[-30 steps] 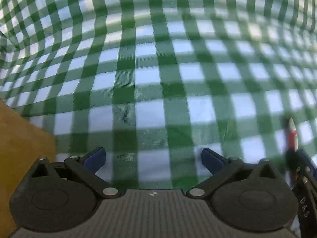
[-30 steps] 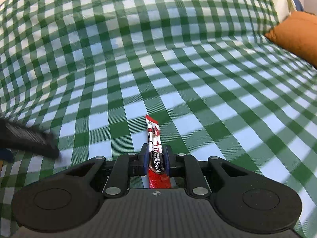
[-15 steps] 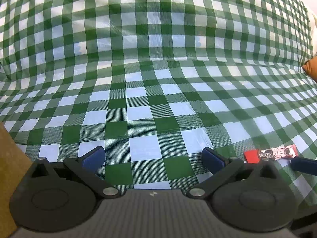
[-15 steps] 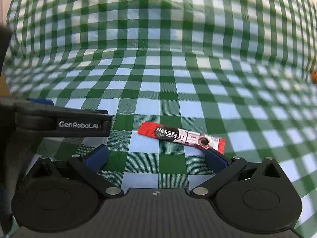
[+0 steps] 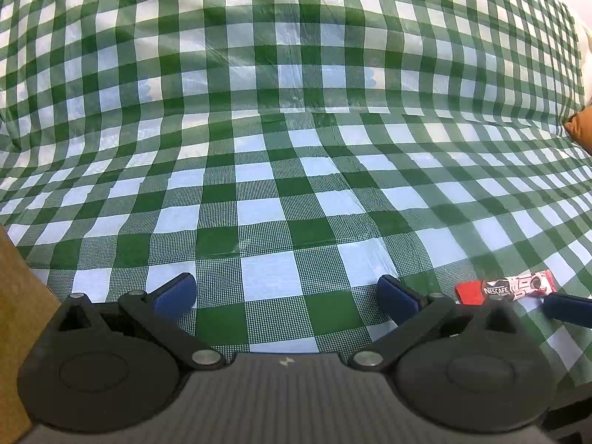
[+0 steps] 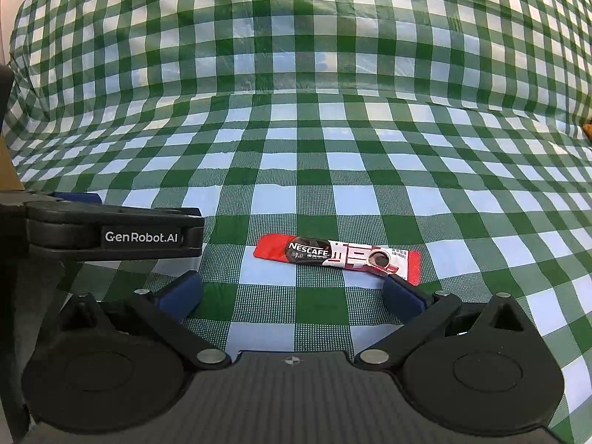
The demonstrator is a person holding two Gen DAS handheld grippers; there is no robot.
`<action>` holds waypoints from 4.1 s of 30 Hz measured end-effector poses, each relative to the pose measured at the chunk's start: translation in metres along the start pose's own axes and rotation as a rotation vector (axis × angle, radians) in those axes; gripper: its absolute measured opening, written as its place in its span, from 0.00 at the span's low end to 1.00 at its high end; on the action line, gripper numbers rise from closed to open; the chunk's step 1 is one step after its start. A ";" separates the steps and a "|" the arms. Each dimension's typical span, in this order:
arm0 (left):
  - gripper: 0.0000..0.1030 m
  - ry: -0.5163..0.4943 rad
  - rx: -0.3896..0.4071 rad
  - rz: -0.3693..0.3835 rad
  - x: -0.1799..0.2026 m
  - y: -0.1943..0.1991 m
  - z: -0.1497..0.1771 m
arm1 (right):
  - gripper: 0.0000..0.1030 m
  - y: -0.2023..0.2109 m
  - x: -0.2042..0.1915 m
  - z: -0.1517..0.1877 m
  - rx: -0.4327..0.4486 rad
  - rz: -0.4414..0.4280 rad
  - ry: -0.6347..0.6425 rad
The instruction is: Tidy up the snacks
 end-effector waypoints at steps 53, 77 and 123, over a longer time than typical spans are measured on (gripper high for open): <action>1.00 0.000 0.001 0.000 0.000 0.000 0.001 | 1.00 -0.010 0.010 -0.005 0.003 0.010 0.001; 1.00 0.000 0.001 0.000 0.000 -0.001 0.000 | 1.00 -0.013 0.011 -0.005 0.005 0.014 0.002; 1.00 -0.111 -0.399 0.028 -0.018 0.072 -0.027 | 1.00 0.008 0.063 -0.023 -0.159 -0.019 0.151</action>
Point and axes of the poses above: each gripper's, at about its wrist camera, not at the fingertips, and y roughly against the way its jaws point, x to its right, z to its underside, the point moved 7 cm from there along -y, roughly the way its jaws point, and after that the axes turned 11 degrees about -z, right-handed, at the moved point
